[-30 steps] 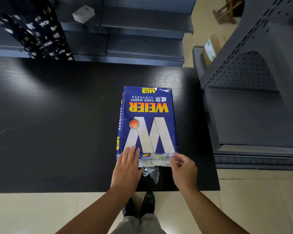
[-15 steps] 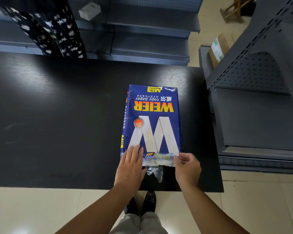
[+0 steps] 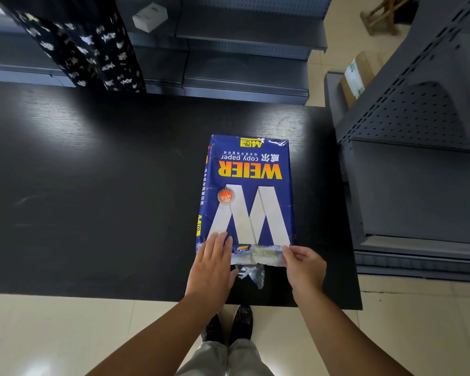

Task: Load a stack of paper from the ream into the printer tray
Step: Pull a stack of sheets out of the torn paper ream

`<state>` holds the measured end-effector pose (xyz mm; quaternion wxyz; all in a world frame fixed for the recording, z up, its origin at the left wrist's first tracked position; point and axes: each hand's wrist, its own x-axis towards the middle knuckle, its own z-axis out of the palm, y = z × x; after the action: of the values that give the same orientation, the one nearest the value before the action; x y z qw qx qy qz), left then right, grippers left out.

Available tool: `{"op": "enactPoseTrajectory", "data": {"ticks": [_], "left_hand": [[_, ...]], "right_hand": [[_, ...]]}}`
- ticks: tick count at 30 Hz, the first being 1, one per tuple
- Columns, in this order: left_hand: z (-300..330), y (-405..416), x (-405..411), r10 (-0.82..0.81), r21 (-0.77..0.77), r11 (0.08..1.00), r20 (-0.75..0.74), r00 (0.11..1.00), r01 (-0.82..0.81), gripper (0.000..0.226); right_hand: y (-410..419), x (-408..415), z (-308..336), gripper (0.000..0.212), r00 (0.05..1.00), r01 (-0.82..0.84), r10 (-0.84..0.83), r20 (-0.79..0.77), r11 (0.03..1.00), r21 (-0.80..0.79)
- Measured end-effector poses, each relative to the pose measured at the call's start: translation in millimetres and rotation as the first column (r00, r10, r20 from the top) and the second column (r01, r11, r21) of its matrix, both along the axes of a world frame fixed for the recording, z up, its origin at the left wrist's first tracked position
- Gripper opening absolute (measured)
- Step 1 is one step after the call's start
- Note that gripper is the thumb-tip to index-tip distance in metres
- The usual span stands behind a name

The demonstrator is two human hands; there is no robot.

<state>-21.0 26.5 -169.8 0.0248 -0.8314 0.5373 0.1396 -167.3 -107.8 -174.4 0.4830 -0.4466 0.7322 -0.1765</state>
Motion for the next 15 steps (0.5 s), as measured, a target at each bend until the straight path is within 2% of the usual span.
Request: {"op": "enactPoseTrajectory", "data": {"ticks": [5,8,11,15], "left_hand": [[16.2,10.0,-0.6,0.162,-0.148,0.969,-0.227,0.960,-0.198,0.060],[26.3,19.9,-4.0,0.290,-0.244,0.884,-0.384,0.877,-0.399,0.052],[27.3,25.5,-5.5,0.480,-0.189,0.720,-0.560,0.676,-0.668,0.043],[26.1,28.7,-0.9,0.579,0.006,0.591,-0.699,0.419,-0.807,0.051]], "right_hand": [[-0.5,-9.8,2.0,0.007,0.990,0.062,-0.073,0.117,0.994,0.091],[3.4,-17.4,6.2,0.010,0.960,0.082,-0.128,0.247,0.979,0.188],[6.7,-29.4,11.0,0.031,0.948,-0.030,-0.049,0.313,0.969,0.244],[11.4,-49.5,25.5,0.059,0.909,-0.281,0.177,0.377,0.929,0.241]]}}
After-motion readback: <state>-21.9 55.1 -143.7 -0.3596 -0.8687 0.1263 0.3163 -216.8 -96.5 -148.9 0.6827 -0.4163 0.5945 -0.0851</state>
